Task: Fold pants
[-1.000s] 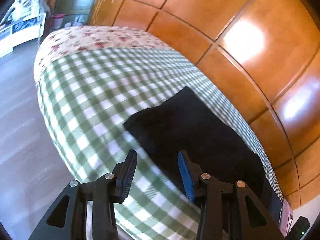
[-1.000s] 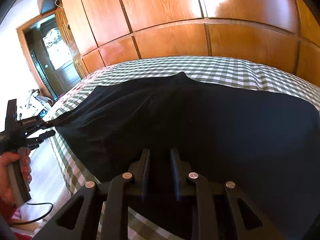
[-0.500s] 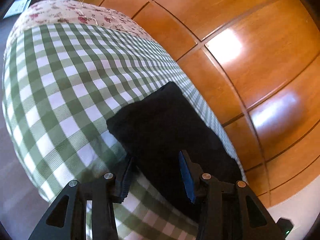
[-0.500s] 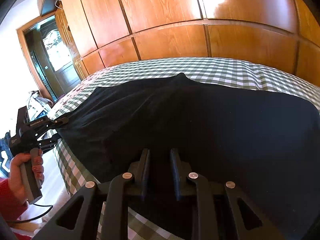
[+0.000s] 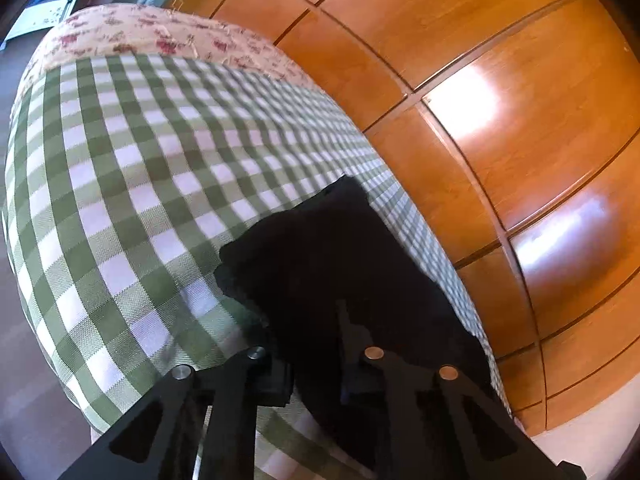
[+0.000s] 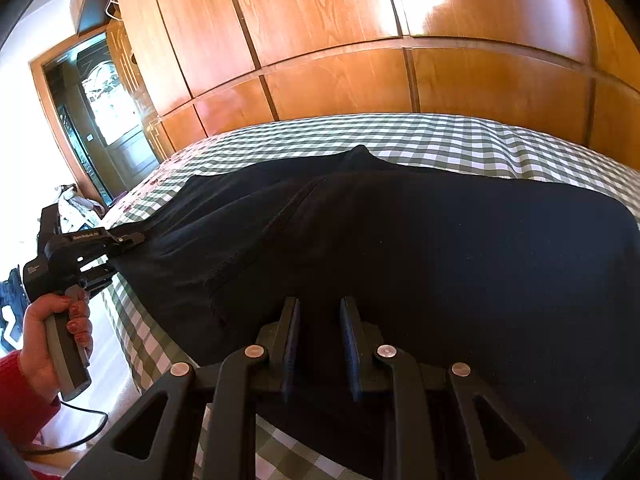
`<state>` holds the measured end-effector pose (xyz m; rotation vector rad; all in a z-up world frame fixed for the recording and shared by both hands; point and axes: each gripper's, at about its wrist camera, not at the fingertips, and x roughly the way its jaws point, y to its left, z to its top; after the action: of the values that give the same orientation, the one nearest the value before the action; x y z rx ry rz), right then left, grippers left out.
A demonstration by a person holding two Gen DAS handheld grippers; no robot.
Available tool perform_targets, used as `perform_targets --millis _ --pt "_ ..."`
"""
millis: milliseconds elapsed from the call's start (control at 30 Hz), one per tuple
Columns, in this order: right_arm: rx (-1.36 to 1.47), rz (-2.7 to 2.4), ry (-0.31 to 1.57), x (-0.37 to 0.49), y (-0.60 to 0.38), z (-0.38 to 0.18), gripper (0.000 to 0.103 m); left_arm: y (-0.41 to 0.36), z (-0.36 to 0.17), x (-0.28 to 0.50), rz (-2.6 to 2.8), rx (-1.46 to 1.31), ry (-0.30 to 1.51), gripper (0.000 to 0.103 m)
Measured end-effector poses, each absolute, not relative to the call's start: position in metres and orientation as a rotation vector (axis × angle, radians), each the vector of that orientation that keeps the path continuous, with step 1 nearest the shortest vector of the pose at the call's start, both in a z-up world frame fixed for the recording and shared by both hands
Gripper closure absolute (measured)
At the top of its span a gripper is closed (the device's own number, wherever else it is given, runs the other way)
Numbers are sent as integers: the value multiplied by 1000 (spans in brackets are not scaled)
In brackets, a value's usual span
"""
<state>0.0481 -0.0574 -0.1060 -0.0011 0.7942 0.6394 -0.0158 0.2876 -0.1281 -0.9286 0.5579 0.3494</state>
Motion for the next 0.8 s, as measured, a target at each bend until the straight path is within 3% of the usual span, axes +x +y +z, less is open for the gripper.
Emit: perform_targets --millis 167,333,800 --pt "40 640 803 49 -62 -103 80 273 -93 -15 295 -853 477 90" --pt "85 633 770 41 -72 -91 59 251 -58 -13 213 -766 411 90" --pt "9 402 786 41 -129 -72 59 171 19 2 -52 -508 318 90"
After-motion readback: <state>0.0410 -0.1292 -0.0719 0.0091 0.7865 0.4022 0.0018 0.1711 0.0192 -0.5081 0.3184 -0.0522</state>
